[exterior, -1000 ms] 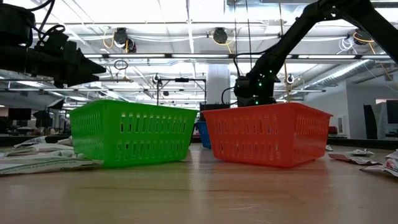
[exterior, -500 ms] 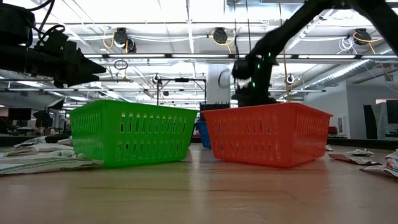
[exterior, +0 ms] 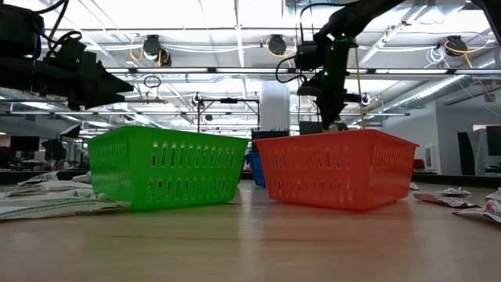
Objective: Pick & Place First Aid Supplies
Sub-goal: Put the blue alcohol pad into the blue bin
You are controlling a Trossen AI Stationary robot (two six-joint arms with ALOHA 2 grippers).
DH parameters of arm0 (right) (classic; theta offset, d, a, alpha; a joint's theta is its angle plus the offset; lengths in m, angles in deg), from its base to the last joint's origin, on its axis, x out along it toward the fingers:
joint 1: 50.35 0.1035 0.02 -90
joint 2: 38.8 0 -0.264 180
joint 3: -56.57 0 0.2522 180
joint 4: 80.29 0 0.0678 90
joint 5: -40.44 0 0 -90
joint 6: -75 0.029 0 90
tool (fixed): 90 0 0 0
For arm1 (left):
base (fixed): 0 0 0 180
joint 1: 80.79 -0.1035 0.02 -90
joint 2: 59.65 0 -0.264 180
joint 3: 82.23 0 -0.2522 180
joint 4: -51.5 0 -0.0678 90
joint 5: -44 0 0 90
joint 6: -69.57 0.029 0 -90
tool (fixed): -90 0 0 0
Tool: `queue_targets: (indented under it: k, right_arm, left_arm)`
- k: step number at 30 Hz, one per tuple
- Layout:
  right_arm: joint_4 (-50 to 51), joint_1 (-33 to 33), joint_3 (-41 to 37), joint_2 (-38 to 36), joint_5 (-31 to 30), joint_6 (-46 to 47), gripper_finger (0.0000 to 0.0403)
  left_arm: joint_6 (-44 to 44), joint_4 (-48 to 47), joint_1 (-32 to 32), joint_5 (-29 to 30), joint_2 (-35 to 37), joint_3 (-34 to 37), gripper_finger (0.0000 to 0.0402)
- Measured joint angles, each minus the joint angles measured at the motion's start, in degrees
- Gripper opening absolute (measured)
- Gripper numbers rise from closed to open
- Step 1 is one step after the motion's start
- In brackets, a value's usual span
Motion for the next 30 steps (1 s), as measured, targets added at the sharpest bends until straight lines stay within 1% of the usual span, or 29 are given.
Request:
queue_targets:
  k: [4,10,16,22,30]
  right_arm:
    - [-0.1,4.4,0.0,0.1,-0.1,-2.9,0.0001]
    - [-0.1,13.4,0.0,0.0,0.1,-6.5,0.0]
    - [-0.4,21.5,0.0,0.0,4.5,-8.4,0.0]
    - [-2.0,27.4,-0.3,0.0,4.6,-9.9,0.0]
    - [-13.8,31.6,-9.8,0.0,4.6,-10.1,0.0]
  left_arm:
    - [0.0,0.0,0.0,0.0,0.0,0.0,0.0324]
    - [0.0,0.0,0.0,0.0,0.0,0.0,0.0324]
    - [0.0,0.0,0.0,0.0,0.0,0.0,0.0324]
    - [0.0,0.0,0.0,0.0,0.0,0.0,0.0324]
    - [0.0,0.0,0.0,0.0,0.0,0.0,0.0324]
